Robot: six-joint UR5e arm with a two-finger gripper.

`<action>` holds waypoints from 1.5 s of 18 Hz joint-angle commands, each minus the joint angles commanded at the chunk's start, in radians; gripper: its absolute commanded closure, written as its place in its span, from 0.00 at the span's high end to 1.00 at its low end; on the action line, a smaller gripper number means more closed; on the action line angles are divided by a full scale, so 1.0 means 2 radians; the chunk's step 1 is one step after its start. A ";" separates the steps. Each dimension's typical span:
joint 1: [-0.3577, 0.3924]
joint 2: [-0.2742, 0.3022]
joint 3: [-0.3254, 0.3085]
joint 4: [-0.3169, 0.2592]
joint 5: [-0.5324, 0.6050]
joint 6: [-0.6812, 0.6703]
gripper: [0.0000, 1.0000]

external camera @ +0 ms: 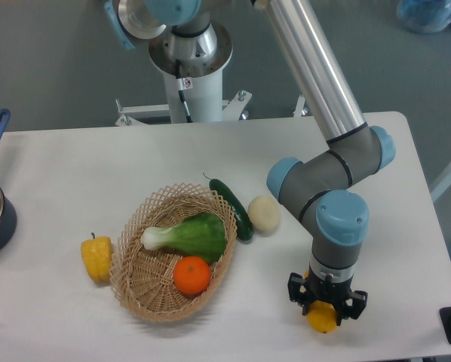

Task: Place the mango on the table
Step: 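Set the mango down on the table and open the gripper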

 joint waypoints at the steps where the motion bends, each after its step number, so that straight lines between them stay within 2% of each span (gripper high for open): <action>1: -0.001 0.000 0.000 0.000 0.001 0.000 0.25; 12: -0.008 -0.003 -0.002 0.000 0.002 0.002 0.26; 13: -0.008 -0.003 -0.003 0.000 0.002 0.002 0.30; 14: -0.008 -0.003 -0.002 0.000 0.002 0.002 0.46; 16: -0.008 -0.003 0.001 0.000 0.002 0.002 0.68; 17: -0.008 -0.003 0.003 0.000 0.002 0.002 0.92; 18: -0.008 -0.003 0.004 0.000 0.002 0.002 1.00; 23: -0.006 0.015 0.010 -0.001 0.006 0.004 1.00; 27: -0.012 0.070 0.018 -0.002 0.040 0.009 1.00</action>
